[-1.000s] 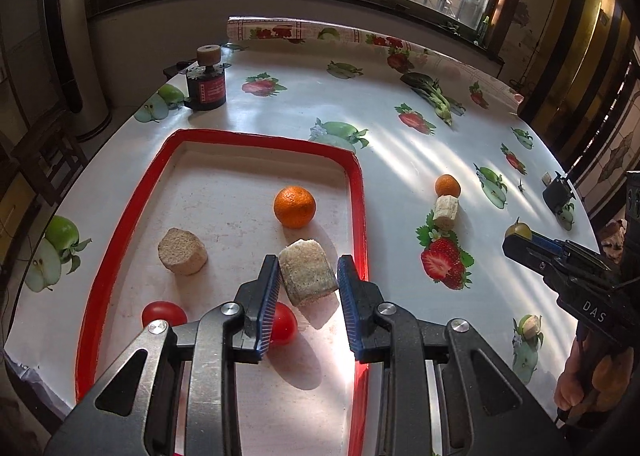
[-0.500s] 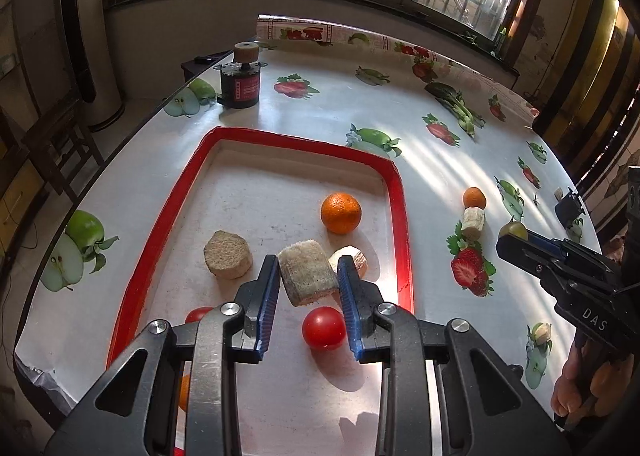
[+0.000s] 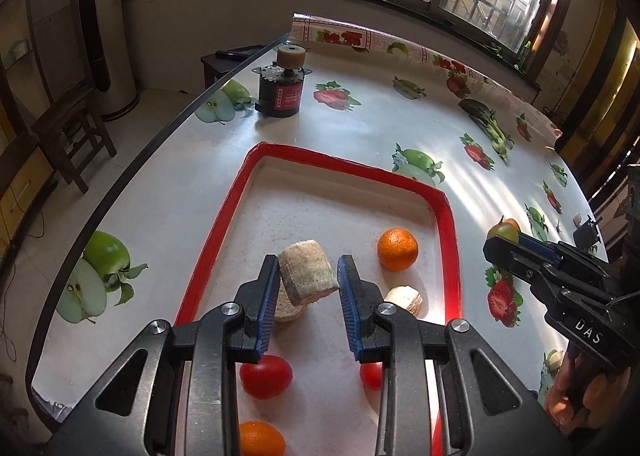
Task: Organize fruits
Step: 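Carry the beige block and green lime in both tools over the tray, then open the left tool to drop the block while the right tool releases the lime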
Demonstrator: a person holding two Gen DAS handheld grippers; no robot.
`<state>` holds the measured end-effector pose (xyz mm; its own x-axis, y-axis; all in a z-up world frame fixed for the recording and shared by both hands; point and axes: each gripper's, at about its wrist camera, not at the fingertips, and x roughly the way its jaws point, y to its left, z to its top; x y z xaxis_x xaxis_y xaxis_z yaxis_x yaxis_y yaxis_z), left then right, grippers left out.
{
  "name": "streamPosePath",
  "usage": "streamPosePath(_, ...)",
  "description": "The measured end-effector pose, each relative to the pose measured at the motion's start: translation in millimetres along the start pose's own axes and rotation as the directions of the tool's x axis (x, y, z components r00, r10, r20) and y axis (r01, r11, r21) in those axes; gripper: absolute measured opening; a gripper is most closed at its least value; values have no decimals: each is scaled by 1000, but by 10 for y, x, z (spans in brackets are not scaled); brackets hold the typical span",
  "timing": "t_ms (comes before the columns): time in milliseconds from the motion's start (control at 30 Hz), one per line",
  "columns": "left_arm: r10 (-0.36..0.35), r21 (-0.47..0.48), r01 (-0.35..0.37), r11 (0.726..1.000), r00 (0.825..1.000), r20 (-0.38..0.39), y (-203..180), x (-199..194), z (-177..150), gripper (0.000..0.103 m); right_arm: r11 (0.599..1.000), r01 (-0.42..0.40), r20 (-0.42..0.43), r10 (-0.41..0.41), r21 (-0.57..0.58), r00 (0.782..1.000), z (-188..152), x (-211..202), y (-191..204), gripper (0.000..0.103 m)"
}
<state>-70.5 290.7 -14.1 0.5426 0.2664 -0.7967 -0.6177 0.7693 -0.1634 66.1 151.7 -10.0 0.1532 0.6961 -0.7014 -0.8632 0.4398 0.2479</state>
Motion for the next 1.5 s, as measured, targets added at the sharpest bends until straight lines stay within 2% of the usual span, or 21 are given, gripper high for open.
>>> streamPosePath(300, 15, 7, -15, 1000, 1000, -19, 11, 249, 201, 27, 1000, 3, -22, -3, 1, 1000, 219, 358, 12, 25)
streamPosePath(500, 20, -22, -21, 1000, 998, -52, 56, 502, 318, 27, 1000, 17, -48, -17, 7, 999, 287, 581, -44, 25)
streamPosePath(867, 35, -19, -38, 999, 992, -121, 54, 840, 279, 27, 1000, 22, -123, -20, 18, 992, 292, 975, -114, 26)
streamPosePath(1167, 77, 19, -75, 997, 989, -129, 1, 847, 257, 28, 1000, 24, -138, -22, 19, 990, 266, 1086, -138, 29)
streamPosePath(1267, 94, 28, -91, 995, 986, -135, -28, 829, 247, 28, 999, 36, -132, -36, 1, 991, 266, 1057, -121, 36)
streamPosePath(1400, 101, 32, -98, 995, 988, -116, -63, 738, 238, 47, 999, 35, -118, -36, -7, 992, 262, 948, -106, 40)
streamPosePath(1467, 102, 29, -99, 995, 989, -109, -73, 687, 237, 49, 999, 44, -102, -46, -25, 994, 254, 854, -80, 42)
streamPosePath(1500, 102, 27, -99, 995, 989, -108, -76, 663, 238, 49, 998, 48, -95, -51, -33, 994, 250, 807, -72, 47)
